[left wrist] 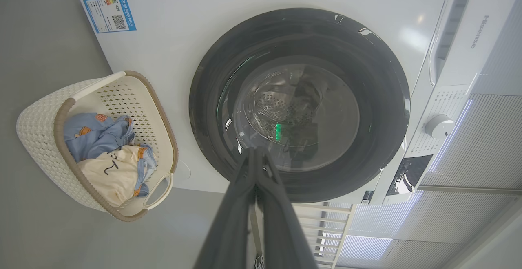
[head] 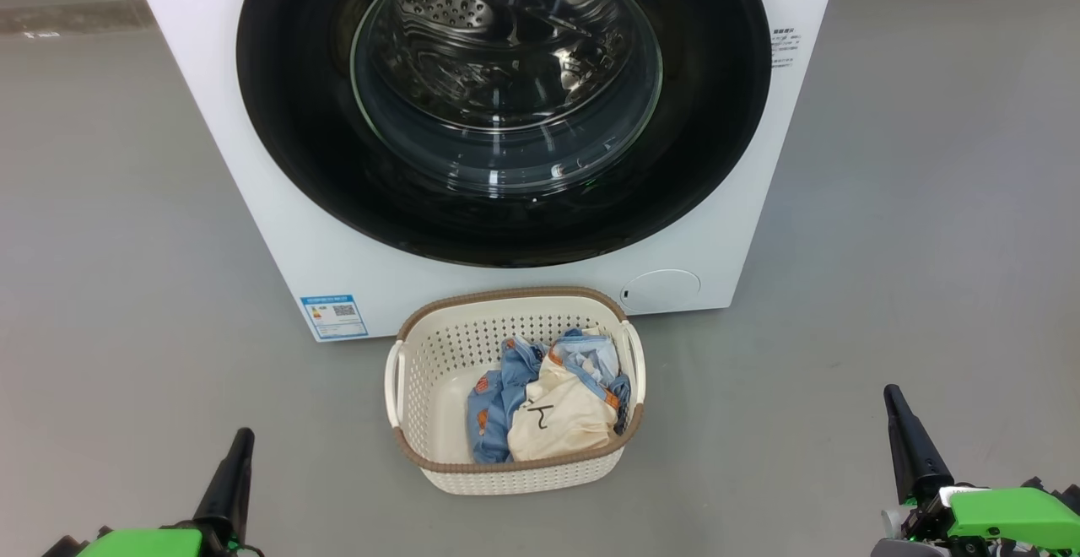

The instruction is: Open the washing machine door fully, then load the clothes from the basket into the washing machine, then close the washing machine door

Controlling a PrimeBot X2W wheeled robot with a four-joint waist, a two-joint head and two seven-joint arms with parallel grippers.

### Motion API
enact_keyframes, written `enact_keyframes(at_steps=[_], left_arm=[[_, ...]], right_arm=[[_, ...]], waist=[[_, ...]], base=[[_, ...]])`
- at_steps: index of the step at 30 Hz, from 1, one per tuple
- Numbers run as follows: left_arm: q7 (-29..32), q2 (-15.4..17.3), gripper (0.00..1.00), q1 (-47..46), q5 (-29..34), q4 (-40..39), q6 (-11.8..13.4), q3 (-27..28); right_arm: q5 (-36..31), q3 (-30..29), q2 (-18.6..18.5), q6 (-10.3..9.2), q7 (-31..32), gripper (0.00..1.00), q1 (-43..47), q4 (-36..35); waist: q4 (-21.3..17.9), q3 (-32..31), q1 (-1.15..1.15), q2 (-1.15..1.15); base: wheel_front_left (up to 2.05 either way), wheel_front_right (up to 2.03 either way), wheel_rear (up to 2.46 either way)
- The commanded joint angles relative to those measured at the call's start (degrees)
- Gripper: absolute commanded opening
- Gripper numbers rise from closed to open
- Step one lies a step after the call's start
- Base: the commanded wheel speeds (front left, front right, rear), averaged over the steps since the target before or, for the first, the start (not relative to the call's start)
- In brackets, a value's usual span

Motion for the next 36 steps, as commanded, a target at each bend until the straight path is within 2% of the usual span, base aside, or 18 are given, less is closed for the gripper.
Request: enact_keyframes(at_steps=[1,36], left_arm=[[0.39,0.68,0.0,-2.42,0.57,-1.06,-0.18,2.03],[0.38,0.68,0.0,-2.42,0.55,-1.06,-0.18,2.01]], right_arm=[[0.4,1.57,-0.72,-0.05,0.42,0.0,-2.31,-1.42],[0.4,1.57,-0.72,-0.05,0.42,0.0,-2.31,-1.42]], waist=[[0.0,0.0,0.0,0.0],[0.0,0.0,0.0,0.0]], base=[[0.0,0.0,0.0],[0.0,0.0,0.0]])
